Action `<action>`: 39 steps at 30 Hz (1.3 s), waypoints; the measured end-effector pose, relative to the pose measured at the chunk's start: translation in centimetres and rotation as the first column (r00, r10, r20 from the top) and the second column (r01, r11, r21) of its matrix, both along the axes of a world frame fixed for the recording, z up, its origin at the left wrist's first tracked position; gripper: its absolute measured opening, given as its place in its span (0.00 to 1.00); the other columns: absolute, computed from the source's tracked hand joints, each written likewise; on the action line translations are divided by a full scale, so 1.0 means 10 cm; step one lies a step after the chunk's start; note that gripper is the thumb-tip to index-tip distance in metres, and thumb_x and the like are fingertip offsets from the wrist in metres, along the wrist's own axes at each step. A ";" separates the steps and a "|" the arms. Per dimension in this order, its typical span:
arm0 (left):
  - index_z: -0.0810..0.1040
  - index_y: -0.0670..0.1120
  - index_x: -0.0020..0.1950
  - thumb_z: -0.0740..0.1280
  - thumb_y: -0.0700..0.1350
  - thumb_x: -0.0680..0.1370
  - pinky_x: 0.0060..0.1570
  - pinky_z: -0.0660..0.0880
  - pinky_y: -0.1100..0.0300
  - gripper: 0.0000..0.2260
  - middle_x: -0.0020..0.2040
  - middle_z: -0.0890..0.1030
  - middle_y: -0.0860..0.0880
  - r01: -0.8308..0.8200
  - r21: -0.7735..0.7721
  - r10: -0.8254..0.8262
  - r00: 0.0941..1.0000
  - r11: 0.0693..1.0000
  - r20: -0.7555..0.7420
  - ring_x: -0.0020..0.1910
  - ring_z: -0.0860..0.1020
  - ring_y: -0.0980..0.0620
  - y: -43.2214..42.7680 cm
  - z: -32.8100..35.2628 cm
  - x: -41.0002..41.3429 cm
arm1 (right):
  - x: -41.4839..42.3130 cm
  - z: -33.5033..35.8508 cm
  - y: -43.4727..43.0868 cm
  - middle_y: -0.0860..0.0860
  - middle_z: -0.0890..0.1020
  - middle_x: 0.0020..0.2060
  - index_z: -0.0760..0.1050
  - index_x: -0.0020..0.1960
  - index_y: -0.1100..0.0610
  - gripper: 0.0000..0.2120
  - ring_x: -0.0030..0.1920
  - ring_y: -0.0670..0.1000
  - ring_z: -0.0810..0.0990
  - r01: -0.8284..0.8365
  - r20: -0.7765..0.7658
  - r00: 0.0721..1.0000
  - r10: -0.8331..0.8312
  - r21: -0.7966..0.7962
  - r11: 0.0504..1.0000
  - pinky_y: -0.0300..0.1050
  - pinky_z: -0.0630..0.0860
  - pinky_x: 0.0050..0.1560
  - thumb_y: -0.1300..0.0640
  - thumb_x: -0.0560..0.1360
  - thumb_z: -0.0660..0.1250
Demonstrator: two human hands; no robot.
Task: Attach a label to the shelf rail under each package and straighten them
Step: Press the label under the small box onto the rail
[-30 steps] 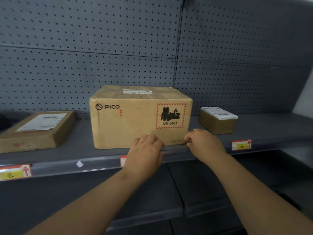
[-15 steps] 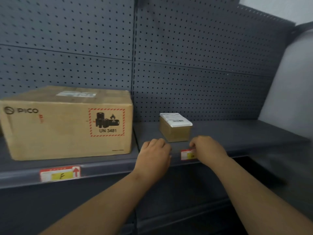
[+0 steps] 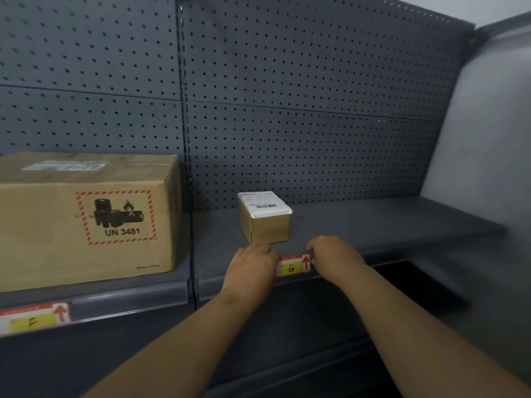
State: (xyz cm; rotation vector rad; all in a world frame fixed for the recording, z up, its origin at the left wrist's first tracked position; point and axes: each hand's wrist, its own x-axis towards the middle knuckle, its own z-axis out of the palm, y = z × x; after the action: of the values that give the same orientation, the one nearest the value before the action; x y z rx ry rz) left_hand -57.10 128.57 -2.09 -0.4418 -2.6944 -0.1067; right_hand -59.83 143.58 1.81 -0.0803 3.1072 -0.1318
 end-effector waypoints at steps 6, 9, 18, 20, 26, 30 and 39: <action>0.72 0.49 0.60 0.65 0.44 0.74 0.55 0.67 0.55 0.15 0.56 0.74 0.47 0.005 -0.021 -0.005 1.000 1.000 -0.007 0.55 0.70 0.47 0.00 0.02 -0.02 | -0.06 -0.06 -0.06 0.54 0.77 0.50 0.77 0.56 0.57 0.12 0.50 0.54 0.77 -0.026 0.015 1.000 0.025 0.013 1.000 0.48 0.75 0.50 0.61 0.73 0.68; 0.72 0.49 0.60 0.66 0.43 0.74 0.55 0.66 0.55 0.15 0.56 0.74 0.47 0.016 -0.020 -0.016 1.000 1.000 -0.014 0.56 0.70 0.47 -0.02 0.02 -0.02 | -0.06 -0.09 -0.09 0.56 0.76 0.53 0.76 0.58 0.59 0.14 0.53 0.56 0.77 -0.051 -0.035 0.998 0.052 0.015 0.999 0.49 0.76 0.52 0.63 0.72 0.68; 0.69 0.50 0.58 0.65 0.46 0.74 0.54 0.66 0.56 0.13 0.56 0.74 0.48 0.015 0.060 -0.012 0.998 0.998 -0.059 0.55 0.70 0.48 -0.04 -0.04 -0.07 | 0.09 -0.02 -0.07 0.55 0.76 0.57 0.72 0.60 0.56 0.15 0.56 0.55 0.76 -0.112 -0.106 0.989 0.103 -0.079 0.991 0.52 0.76 0.58 0.63 0.74 0.66; 0.69 0.50 0.57 0.65 0.47 0.74 0.53 0.66 0.56 0.13 0.56 0.74 0.48 0.009 0.070 -0.005 0.998 0.997 -0.068 0.55 0.70 0.48 -0.05 -0.03 -0.08 | 0.11 0.00 -0.07 0.55 0.77 0.56 0.72 0.60 0.56 0.15 0.56 0.55 0.77 -0.105 -0.082 0.992 0.097 -0.092 0.990 0.52 0.76 0.58 0.63 0.75 0.66; 0.70 0.49 0.55 0.65 0.49 0.74 0.54 0.67 0.56 0.11 0.55 0.74 0.48 0.007 0.062 -0.003 0.998 0.998 -0.068 0.54 0.71 0.49 -0.11 -0.01 -0.08 | 0.08 0.03 -0.09 0.55 0.77 0.56 0.74 0.59 0.57 0.13 0.56 0.55 0.76 -0.110 -0.027 0.994 0.109 -0.060 0.992 0.51 0.76 0.59 0.64 0.75 0.65; 0.71 0.49 0.53 0.65 0.47 0.74 0.53 0.67 0.56 0.10 0.54 0.75 0.48 0.002 0.051 0.002 0.996 0.999 -0.087 0.54 0.71 0.49 -0.14 -0.03 -0.07 | 0.06 0.07 -0.10 0.56 0.76 0.59 0.74 0.61 0.58 0.14 0.58 0.55 0.76 -0.106 0.026 0.994 0.107 -0.042 0.993 0.50 0.74 0.61 0.65 0.75 0.63; 0.71 0.49 0.53 0.65 0.46 0.74 0.52 0.66 0.56 0.09 0.54 0.75 0.48 0.004 0.028 -0.001 0.996 1.000 -0.093 0.53 0.71 0.49 -0.16 -0.03 -0.06 | 0.06 0.07 -0.12 0.55 0.77 0.57 0.76 0.58 0.57 0.14 0.57 0.55 0.77 -0.156 0.039 0.987 0.156 0.008 0.988 0.51 0.76 0.60 0.67 0.74 0.65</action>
State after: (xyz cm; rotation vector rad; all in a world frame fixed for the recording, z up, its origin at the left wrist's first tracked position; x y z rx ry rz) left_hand -57.70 127.01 -2.40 -0.4310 -2.5979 -0.1216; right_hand -59.26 142.36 2.56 -0.3154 3.0474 -0.1100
